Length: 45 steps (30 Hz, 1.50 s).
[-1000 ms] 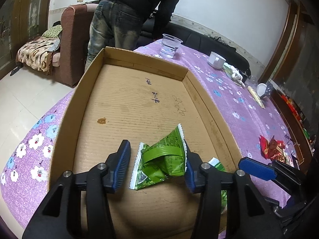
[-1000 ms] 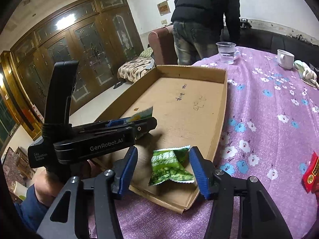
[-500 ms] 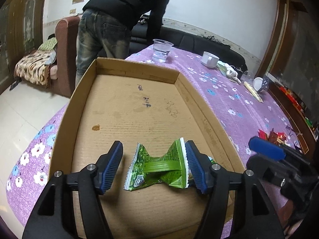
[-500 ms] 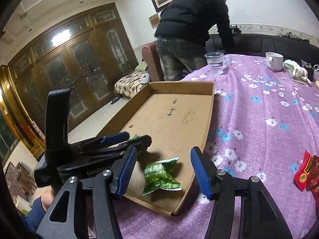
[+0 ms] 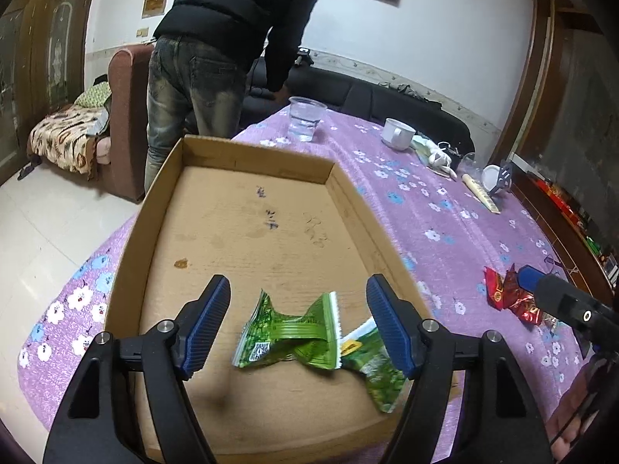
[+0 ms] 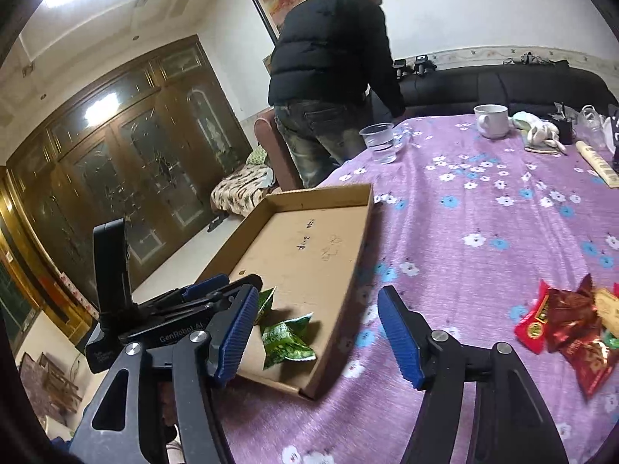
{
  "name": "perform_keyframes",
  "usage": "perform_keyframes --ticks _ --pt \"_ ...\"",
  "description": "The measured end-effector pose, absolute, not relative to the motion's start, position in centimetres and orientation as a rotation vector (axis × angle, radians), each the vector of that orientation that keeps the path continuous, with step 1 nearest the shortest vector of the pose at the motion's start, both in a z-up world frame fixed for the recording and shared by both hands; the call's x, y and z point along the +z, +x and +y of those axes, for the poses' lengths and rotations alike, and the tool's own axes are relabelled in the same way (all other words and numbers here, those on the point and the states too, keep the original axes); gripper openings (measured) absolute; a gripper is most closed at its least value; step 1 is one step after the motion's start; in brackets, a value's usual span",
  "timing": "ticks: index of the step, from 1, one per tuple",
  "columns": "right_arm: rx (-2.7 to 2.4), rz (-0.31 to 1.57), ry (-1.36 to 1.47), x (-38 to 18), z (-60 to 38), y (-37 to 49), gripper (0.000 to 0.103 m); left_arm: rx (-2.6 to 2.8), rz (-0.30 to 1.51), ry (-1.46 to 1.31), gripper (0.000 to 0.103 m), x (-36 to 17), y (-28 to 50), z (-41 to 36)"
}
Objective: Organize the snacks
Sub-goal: 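Open the left gripper to drop the green pea bag into the box, then move the left gripper back to the snack pile and grasp the red candy packet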
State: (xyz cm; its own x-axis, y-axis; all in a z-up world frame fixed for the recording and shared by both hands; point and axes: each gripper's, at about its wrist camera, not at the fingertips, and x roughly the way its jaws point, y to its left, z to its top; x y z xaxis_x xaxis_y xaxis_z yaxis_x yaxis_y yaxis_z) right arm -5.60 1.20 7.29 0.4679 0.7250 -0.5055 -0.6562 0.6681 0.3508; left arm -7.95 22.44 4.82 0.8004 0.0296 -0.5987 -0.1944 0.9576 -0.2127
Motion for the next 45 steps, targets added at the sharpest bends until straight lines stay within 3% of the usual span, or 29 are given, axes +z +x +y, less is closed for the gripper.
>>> perform_keyframes --ticks 12,29,45 --pt "0.771 0.565 0.3 8.7 -5.9 -4.9 0.075 0.06 0.607 -0.191 0.073 7.8 -8.3 18.0" --pt "0.609 0.588 0.499 7.5 -15.2 -2.5 0.076 -0.065 0.669 -0.124 0.073 8.5 -6.2 11.3" --pt "0.497 0.651 0.577 4.6 -21.5 -0.1 0.078 -0.211 0.848 -0.044 0.073 5.9 -0.2 2.6"
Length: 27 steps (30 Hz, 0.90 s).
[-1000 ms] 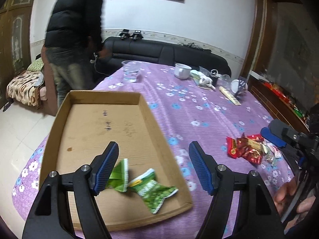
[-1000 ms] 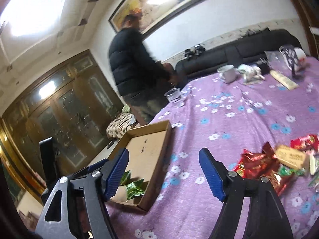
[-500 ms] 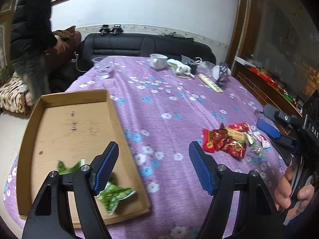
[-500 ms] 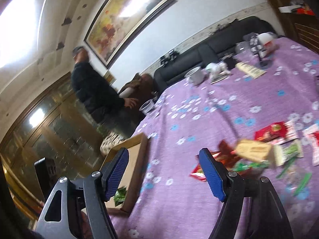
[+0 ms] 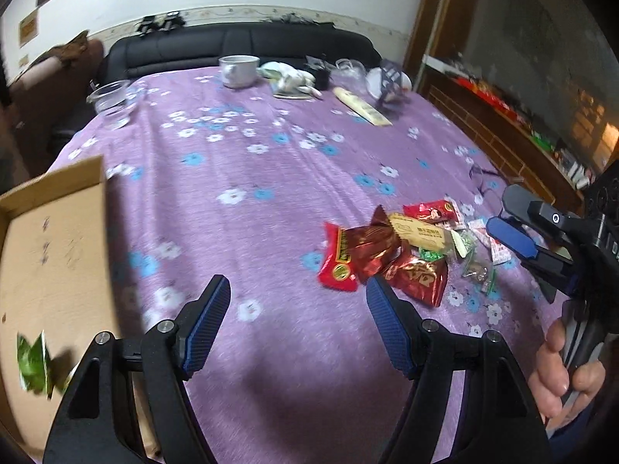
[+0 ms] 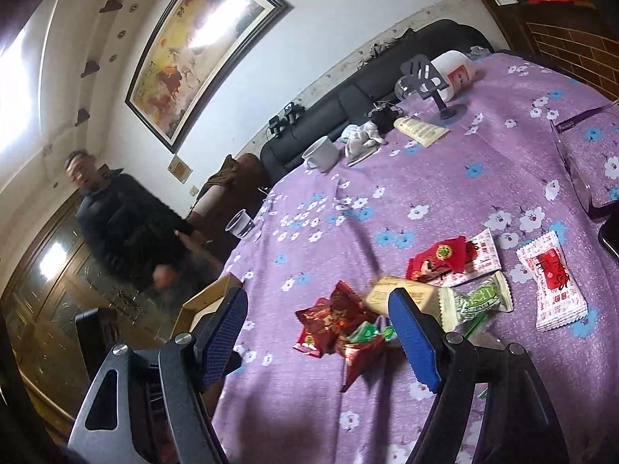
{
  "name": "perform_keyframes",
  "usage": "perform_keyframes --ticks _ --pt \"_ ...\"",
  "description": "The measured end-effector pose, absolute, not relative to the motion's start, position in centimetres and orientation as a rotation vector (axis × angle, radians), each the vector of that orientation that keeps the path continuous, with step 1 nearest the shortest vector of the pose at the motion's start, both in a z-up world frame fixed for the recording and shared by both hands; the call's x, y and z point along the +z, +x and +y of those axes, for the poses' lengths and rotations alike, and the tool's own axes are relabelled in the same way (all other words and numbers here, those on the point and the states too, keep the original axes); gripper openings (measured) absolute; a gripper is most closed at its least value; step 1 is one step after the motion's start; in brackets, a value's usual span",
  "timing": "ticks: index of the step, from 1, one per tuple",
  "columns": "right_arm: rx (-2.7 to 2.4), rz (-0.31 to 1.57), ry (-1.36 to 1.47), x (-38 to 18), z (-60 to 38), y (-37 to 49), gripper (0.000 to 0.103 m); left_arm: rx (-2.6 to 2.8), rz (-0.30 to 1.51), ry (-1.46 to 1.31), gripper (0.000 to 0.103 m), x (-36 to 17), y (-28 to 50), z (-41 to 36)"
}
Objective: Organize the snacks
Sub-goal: 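Move the left gripper back to the snack pile and grasp the red candy packet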
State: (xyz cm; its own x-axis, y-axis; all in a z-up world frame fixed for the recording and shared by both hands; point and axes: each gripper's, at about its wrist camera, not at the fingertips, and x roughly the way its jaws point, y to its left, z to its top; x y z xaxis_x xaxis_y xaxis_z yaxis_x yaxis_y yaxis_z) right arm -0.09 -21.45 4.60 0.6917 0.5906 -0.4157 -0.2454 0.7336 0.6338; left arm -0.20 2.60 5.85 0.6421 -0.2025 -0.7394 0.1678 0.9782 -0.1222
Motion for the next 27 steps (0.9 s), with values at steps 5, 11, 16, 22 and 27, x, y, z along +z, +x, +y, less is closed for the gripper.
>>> perform_keyframes --ticks 5,11,16,22,27 --pt "0.517 0.658 0.601 4.2 -21.7 0.0 0.078 -0.197 0.895 0.059 0.065 4.3 2.0 0.2" --pt "0.542 0.664 0.603 4.2 -21.5 -0.1 0.078 -0.212 0.94 0.09 0.055 2.6 4.0 -1.1" --pt "0.55 0.669 0.602 4.2 -21.4 0.0 0.078 -0.232 0.944 0.092 0.046 1.9 5.3 -2.1" --pt "0.538 0.677 0.599 4.0 -21.4 0.2 0.078 -0.195 0.92 0.113 0.023 1.3 4.7 -1.8" --pt "0.535 0.703 0.571 3.6 -21.0 0.4 0.078 -0.169 0.92 0.109 0.023 1.4 2.5 -0.2"
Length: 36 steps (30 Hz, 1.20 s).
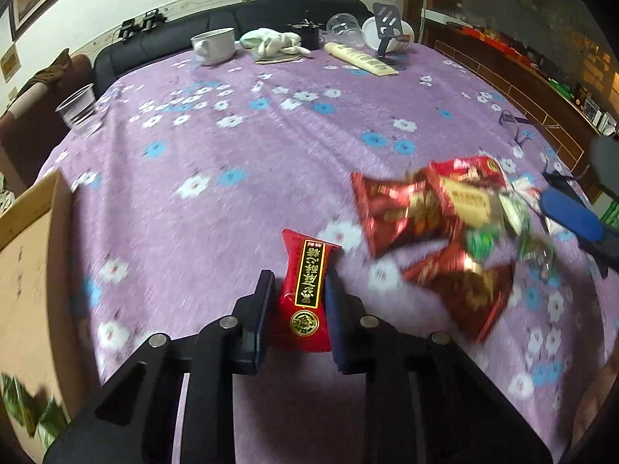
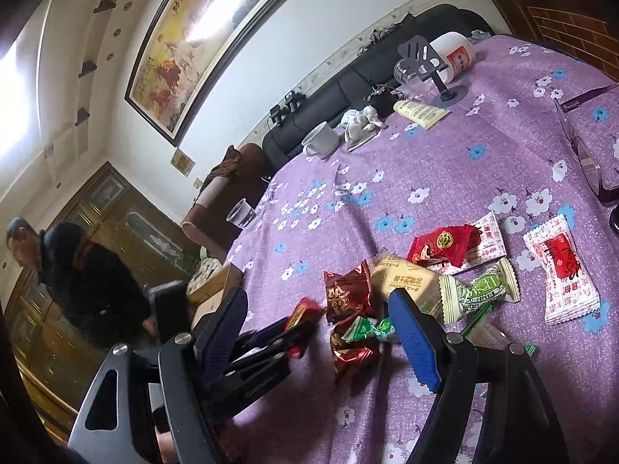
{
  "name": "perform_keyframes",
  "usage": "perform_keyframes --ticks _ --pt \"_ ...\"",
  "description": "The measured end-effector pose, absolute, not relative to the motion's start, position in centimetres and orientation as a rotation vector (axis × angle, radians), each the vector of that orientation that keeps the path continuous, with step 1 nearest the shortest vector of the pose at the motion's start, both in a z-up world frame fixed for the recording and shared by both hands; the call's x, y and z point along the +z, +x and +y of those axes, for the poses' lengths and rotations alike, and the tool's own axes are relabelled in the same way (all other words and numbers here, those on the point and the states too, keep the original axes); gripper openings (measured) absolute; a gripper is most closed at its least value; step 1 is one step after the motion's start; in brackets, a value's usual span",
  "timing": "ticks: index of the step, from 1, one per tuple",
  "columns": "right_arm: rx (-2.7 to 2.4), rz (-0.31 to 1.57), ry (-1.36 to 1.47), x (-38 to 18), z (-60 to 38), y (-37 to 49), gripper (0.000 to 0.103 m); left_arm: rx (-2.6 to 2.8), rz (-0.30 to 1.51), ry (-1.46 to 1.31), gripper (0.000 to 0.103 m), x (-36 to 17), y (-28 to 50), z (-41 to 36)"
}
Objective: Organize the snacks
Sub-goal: 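Move the left gripper back to the snack pile and grasp the red candy packet, then grasp the brown-red wrapped candy with the right gripper while the left holds the red packet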
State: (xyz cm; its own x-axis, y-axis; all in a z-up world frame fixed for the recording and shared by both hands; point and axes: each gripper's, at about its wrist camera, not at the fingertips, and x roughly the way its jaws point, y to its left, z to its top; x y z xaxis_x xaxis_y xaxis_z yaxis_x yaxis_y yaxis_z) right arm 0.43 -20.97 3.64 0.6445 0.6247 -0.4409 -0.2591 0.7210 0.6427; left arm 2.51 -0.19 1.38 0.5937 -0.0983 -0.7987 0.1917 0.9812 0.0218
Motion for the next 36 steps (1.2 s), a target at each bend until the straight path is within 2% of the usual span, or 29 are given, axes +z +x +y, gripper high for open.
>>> perform_keyframes --ticks 14,17,20,21,36 --pt "0.437 0.924 0.171 0.0 -14.3 1.5 0.078 -0.193 0.897 -0.045 0.023 1.6 2.0 3.0" --pt "0.4 0.899 0.097 0.1 -13.4 1.0 0.068 -0.208 0.892 -0.077 0.023 1.6 2.0 3.4" --pt "0.396 0.896 0.087 0.0 -13.3 1.0 0.039 -0.218 0.887 -0.098 0.023 1.7 2.0 3.7" --pt "0.4 0.897 0.099 0.0 -13.5 1.0 0.036 -0.222 0.884 -0.104 0.023 1.7 2.0 3.7" --pt "0.456 0.863 0.138 0.9 -13.3 0.6 0.034 -0.227 0.89 -0.117 0.022 1.5 2.2 3.8"
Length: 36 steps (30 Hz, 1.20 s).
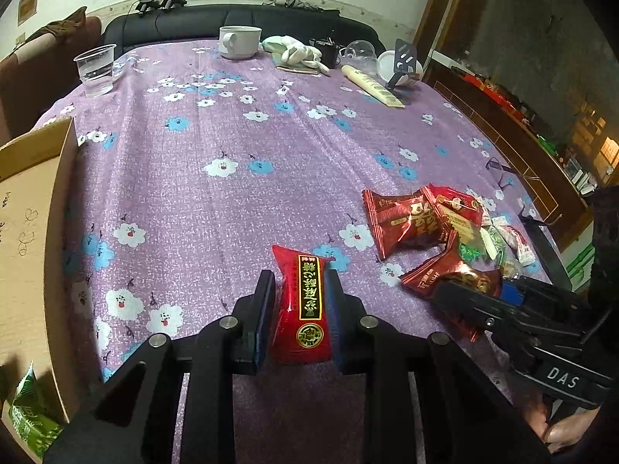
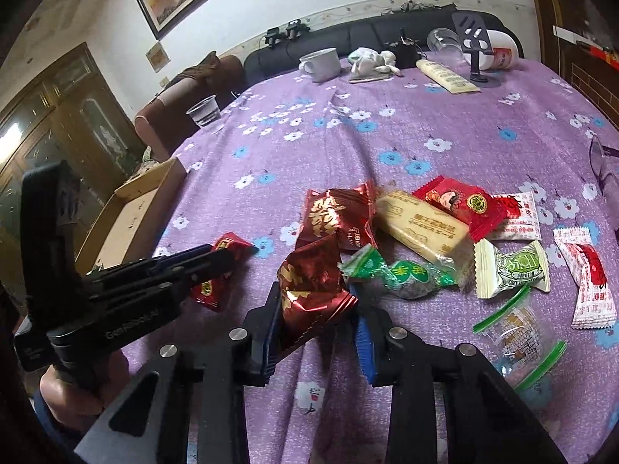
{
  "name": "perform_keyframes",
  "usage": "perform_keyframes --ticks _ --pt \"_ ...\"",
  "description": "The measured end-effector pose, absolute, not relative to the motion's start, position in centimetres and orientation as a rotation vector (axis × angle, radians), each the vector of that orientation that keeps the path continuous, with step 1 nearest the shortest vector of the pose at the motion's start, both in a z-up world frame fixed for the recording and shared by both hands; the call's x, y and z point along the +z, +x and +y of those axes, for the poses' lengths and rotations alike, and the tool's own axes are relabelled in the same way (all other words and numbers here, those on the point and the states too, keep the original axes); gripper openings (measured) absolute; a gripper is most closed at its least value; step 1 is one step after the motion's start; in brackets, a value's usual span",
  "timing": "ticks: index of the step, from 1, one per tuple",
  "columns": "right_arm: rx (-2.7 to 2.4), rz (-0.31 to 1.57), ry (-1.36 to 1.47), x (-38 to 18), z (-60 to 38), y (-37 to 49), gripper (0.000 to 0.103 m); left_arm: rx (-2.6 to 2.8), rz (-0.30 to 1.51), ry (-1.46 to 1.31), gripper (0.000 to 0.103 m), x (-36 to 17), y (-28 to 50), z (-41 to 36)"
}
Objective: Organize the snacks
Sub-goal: 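Grasp the brown-red wrapped candy with the right gripper while the left holds the red packet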
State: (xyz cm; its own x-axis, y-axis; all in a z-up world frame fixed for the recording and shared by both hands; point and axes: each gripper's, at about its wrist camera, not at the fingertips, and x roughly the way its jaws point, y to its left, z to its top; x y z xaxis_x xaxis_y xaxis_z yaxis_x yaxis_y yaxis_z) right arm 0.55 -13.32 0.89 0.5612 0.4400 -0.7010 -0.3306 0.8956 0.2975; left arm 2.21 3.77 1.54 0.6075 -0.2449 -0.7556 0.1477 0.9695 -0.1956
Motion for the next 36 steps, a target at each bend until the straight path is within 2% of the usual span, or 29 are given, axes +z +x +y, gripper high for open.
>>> perform_keyframes --ticks 16,17,36 --pt "0.496 0.812 0.195 2.1 -14.1 0.1 0.034 -0.194 0.891 -0.018 0.022 1.4 2.2 2.3" --pt "0.499 0.812 0.198 2.1 -14.1 0.1 0.034 -0.193 0.89 -0.014 0.019 1.4 2.2 2.2" --pt "0.506 0.791 0.21 2.5 -14.3 -0.1 0.034 -0.216 0.874 -0.066 0.017 1.9 1.8 2.8"
